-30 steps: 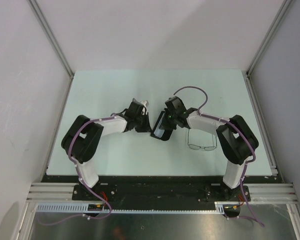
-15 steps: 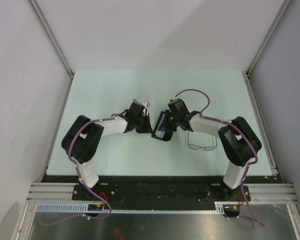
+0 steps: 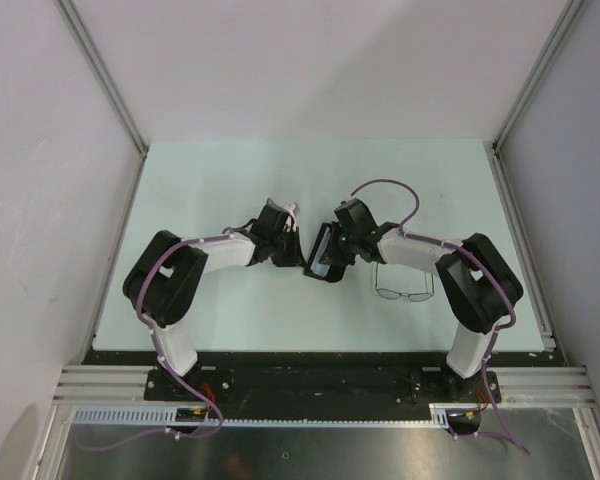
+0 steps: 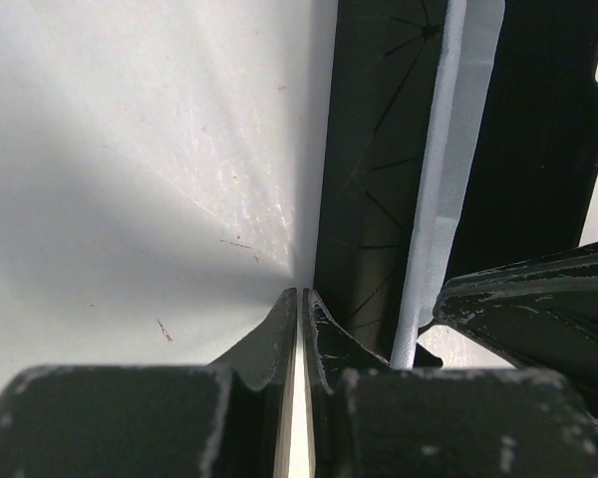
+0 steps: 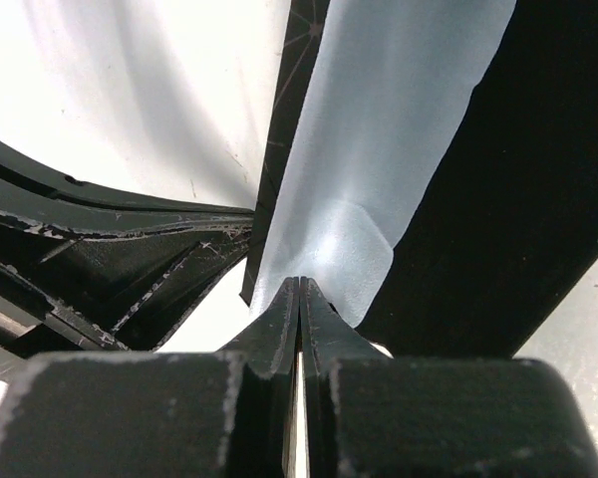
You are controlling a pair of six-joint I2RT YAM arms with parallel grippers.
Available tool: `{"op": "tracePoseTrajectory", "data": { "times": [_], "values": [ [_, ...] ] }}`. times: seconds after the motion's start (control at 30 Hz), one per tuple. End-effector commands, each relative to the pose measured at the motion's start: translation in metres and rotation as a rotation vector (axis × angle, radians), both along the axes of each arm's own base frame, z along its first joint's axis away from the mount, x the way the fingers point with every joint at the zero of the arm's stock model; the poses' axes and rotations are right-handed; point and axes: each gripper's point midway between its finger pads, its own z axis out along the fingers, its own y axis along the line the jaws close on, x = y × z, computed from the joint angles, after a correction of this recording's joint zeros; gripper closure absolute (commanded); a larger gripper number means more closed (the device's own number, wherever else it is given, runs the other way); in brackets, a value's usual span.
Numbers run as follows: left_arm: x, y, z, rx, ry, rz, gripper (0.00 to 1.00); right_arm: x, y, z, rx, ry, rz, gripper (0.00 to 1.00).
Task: Organize the sunglasses
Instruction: Smooth out the folded cleaning cloth from the sunglasses case.
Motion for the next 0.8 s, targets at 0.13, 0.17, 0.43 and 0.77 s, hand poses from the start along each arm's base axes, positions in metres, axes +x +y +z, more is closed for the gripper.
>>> {"op": "tracePoseTrajectory", "data": {
  "times": [0.13,0.17,0.43,0.77],
  "values": [
    [-0.001,-0.01,0.017,-0.045,-0.026,-0.014,0.91,-0.001,0.004,0.007,-0.004,-0.033,0.004,1.0],
    [-0.001,-0.01,0.018,-0.047,-0.029,-0.014,0.91,-0.002,0.005,0.003,-0.007,-0.024,0.007,1.0],
    [-0.002,-0.012,0.019,-0.05,-0.028,-0.02,0.91,-0.001,0.012,-0.004,0.007,-0.02,0.015,1.0],
    [-0.003,-0.013,0.018,-0.05,-0.028,-0.023,0.91,-0.003,0.007,-0.011,-0.054,-0.014,0.014,1.0]
  ]
}}
